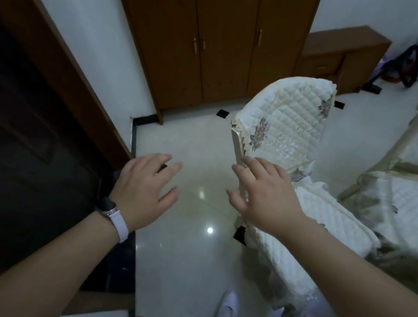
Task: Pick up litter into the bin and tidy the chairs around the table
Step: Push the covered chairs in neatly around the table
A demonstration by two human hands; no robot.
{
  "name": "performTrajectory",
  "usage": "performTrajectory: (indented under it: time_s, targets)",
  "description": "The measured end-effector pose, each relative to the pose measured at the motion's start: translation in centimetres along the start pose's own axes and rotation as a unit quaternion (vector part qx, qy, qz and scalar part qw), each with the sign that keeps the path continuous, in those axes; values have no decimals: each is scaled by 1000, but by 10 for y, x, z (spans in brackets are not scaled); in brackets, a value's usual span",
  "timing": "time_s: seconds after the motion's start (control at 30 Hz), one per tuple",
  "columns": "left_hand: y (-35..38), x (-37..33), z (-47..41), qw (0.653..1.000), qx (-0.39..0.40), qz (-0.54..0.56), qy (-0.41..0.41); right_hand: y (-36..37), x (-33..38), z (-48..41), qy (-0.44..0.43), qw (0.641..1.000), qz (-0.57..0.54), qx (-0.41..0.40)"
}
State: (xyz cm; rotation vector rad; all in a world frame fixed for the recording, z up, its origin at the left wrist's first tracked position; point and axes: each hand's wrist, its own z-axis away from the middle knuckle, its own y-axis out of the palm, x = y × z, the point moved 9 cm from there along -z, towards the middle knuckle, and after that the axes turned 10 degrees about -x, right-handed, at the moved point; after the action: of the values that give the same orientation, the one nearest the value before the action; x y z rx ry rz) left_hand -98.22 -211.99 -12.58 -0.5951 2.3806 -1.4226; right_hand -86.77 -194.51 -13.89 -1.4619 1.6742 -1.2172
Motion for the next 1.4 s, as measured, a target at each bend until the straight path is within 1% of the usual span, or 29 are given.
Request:
performTrajectory:
  time_s: [0.17,0.37,0.43,0.5,0.67,0.8,0.9,1.0,1.1,1.27,1.4]
  targets:
    - [24,8,-43,1000,-14,14,10,8,-30,-39,12,1000,11,-5]
    - [56,52,-92,999,-24,43,21,33,-36,-97,22,1000,17,5]
    - [71,72,-107,998,-24,55,20,42,-35,-118,15,1000,25,4]
    - [93,96,-122,997,-8,73,16,57,-38,-143,15,999,43,14]
    - [139,166,-179,994,25,101,40,94,-51,-221,74,994,76,26]
    - [150,235,-245,993,12,98,57,123,-45,-292,95,989,105,33]
    - [158,268,-287,991,6,106,77,139,-44,-329,128,986,108,23]
    - [170,284,-322,989,6,112,98,152,-46,-352,136,984,112,19]
    - [186,292,-347,987,11,121,106,161,-58,-370,149,981,122,31]
    - [215,295,-391,980,1,155,127,175,-92,-407,175,976,125,18]
    - [245,293,-437,978,7,151,147,200,-128,-439,193,975,113,2]
